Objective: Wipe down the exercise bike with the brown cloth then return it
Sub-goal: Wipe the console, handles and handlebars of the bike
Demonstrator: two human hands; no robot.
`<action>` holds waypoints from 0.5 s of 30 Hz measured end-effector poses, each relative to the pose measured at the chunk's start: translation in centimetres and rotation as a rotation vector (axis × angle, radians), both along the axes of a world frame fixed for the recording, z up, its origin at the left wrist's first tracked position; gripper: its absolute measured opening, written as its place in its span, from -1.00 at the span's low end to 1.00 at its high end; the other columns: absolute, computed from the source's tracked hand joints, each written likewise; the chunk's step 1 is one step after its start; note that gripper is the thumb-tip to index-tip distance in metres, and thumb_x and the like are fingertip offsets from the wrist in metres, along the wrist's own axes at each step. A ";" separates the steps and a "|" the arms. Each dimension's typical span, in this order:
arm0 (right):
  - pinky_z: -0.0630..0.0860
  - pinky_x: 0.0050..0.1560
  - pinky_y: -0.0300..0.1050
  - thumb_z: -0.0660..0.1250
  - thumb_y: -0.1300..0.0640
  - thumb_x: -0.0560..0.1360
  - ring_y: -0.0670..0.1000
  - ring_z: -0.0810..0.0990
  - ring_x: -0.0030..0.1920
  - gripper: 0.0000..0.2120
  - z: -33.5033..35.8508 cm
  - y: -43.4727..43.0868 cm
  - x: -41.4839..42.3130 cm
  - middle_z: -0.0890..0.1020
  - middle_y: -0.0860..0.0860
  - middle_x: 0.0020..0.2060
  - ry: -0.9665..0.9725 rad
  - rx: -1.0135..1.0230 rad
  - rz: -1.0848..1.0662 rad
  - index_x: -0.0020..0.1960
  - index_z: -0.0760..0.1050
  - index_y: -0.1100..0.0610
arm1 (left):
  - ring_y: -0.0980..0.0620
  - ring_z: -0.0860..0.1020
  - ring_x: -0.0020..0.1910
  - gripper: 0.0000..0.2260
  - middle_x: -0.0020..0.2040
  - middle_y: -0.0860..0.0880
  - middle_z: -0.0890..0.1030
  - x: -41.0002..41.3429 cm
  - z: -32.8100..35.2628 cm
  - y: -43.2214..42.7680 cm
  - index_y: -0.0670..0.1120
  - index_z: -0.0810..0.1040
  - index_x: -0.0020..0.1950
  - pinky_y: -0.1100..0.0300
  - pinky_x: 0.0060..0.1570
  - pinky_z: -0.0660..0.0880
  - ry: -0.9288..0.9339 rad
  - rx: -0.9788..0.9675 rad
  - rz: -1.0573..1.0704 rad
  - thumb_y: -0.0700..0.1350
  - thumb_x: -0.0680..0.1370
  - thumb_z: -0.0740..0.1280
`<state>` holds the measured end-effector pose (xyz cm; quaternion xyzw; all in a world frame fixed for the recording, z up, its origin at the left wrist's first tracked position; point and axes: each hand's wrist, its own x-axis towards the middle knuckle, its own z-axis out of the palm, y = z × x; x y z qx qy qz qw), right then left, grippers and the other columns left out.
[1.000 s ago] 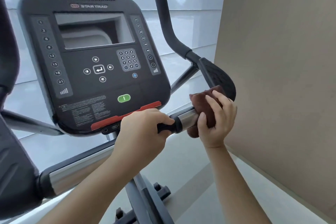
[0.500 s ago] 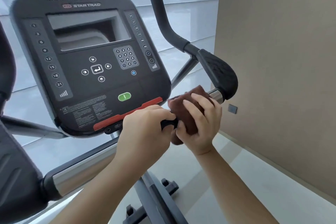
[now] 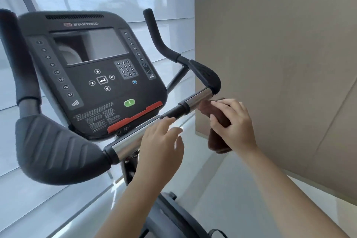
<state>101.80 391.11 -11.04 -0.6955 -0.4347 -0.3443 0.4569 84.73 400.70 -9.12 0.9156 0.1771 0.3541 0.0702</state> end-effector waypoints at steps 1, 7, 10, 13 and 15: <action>0.38 0.00 -0.24 0.27 0.07 0.41 0.17 0.53 -0.14 -0.71 -0.3 -1.3 -1.6 0.62 0.09 -0.09 0.016 -0.001 -0.031 0.02 0.61 0.19 | -0.21 0.56 0.03 -0.85 0.05 -0.18 0.62 -1.2 -0.5 -0.6 -0.19 0.63 -0.11 -0.05 0.02 0.46 0.000 0.019 0.008 -0.32 0.35 0.43; 0.47 -0.07 -0.13 0.24 0.03 0.44 0.10 0.50 -0.10 -0.70 -3.8 -8.9 -11.7 0.60 0.04 -0.08 0.073 -0.091 -0.247 0.05 0.60 0.15 | -0.20 0.57 0.03 -0.83 0.03 -0.19 0.63 -6.8 -4.0 -5.2 -0.21 0.63 -0.07 -0.10 0.03 0.47 0.011 0.006 -0.074 -0.28 0.35 0.44; 0.53 -0.11 -0.08 0.25 0.03 0.44 0.09 0.51 -0.10 -0.71 -5.1 -12.1 -16.2 0.61 0.04 -0.09 0.044 -0.192 -0.335 0.05 0.60 0.15 | -0.19 0.58 0.03 -0.80 0.02 -0.18 0.64 -8.6 -5.8 -7.8 -0.21 0.62 -0.05 -0.09 0.02 0.48 0.021 -0.016 -0.184 -0.28 0.33 0.45; 0.55 -0.15 -0.03 0.26 0.05 0.42 0.10 0.53 -0.12 -0.72 -6.0 -14.8 -19.9 0.61 0.05 -0.12 0.061 -0.238 -0.405 0.03 0.61 0.15 | -0.17 0.57 0.03 -0.78 0.02 -0.16 0.64 -10.1 -7.3 -10.5 -0.20 0.61 -0.04 -0.05 0.02 0.47 0.039 -0.024 -0.295 -0.26 0.32 0.46; 0.55 -0.14 -0.04 0.26 0.05 0.42 0.11 0.53 -0.11 -0.71 -6.3 -16.8 -21.9 0.61 0.05 -0.11 0.099 -0.271 -0.448 0.04 0.61 0.16 | -0.16 0.57 0.03 -0.78 0.02 -0.16 0.64 -11.0 -8.0 -12.3 -0.20 0.61 -0.04 -0.04 0.01 0.47 0.048 -0.052 -0.347 -0.26 0.33 0.46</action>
